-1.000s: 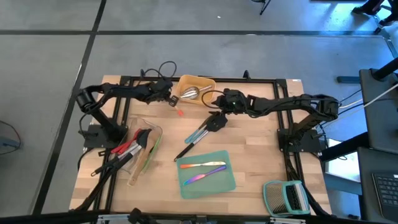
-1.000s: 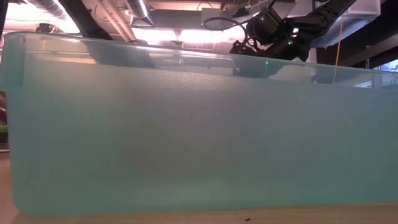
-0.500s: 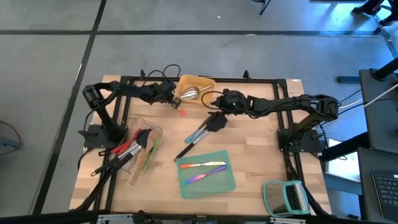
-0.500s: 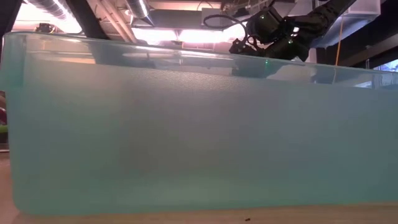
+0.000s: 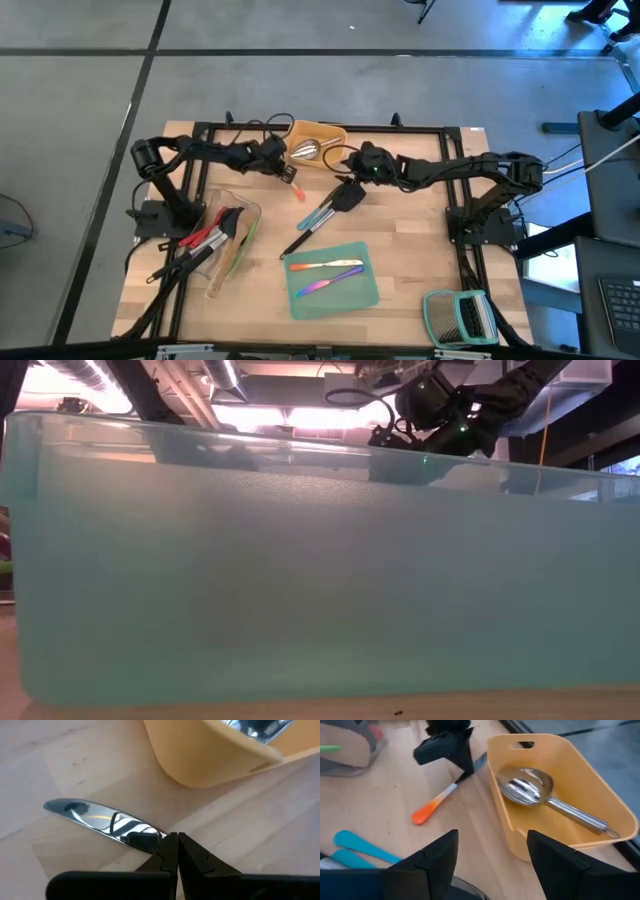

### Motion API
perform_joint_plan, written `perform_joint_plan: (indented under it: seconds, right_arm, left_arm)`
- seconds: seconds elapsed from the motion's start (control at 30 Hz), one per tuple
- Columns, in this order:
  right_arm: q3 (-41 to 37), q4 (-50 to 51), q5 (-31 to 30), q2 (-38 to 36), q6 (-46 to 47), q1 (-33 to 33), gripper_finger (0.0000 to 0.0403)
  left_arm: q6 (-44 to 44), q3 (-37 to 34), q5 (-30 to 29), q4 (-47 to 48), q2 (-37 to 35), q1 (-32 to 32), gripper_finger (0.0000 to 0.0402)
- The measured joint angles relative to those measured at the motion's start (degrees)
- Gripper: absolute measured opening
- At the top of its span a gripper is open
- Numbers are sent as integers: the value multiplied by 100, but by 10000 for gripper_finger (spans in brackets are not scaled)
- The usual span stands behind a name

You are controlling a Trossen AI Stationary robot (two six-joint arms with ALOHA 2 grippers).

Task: Pick & Place Kitchen Items
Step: Put the orange table knife into the green bin

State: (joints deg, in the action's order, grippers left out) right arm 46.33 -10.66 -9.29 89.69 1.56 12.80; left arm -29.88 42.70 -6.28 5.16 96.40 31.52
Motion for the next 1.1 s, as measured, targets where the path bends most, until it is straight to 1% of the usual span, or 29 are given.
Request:
perform_joint_plan:
  seconds: [0.07, 0.17, 0.23, 0.3, 0.37, 0.43, 0.57, 0.63, 0.7, 0.77, 0.87, 1.0, 1.1]
  right_arm:
    - [0, 35, -61, 0, -2, -52, 240]
    - [0, 27, -62, 0, -28, -129, 240]
    - [0, 46, -63, 0, -31, -179, 240]
    - [0, 64, -63, 0, -33, -222, 240]
    - [0, 72, -60, 0, -47, -258, 240]
    - [0, 64, -58, 0, -48, -280, 240]
    - [0, -121, 50, 12, -48, -278, 240]
    - [0, -243, 75, 63, -46, -293, 240]
    - [0, -329, 75, 107, -46, -318, 240]
    - [0, -366, 95, 149, -48, -344, 240]
    - [0, -352, 94, 197, -48, -348, 240]
    - [0, -334, 93, 225, -48, -348, 240]
    - [0, -329, 93, 225, -48, -348, 240]
  left_arm:
    - [-24, -12, -165, -167, -5, -91, 1]
    - [88, -19, -479, -178, -160, -339, 1]
    - [372, 32, -608, -154, -384, -504, 1]
    - [713, 43, -597, -134, -602, -662, 1]
    - [1214, 41, -302, -57, -826, -772, 1]
    - [2067, 45, -39, -32, -1104, -837, 1]
    - [4034, 48, -46, 269, -1587, -793, 1]
    - [4694, 48, 22, 408, -1788, -709, 1]
    - [5039, 52, 314, 488, -1884, -617, 1]
    - [5356, 56, 749, 710, -1899, -561, 1]
    - [6082, 56, 1178, 966, -1784, -590, 1]
    - [6813, 54, 1302, 982, -1513, -712, 1]
    - [7224, 54, 1209, 640, -1288, -756, 1]
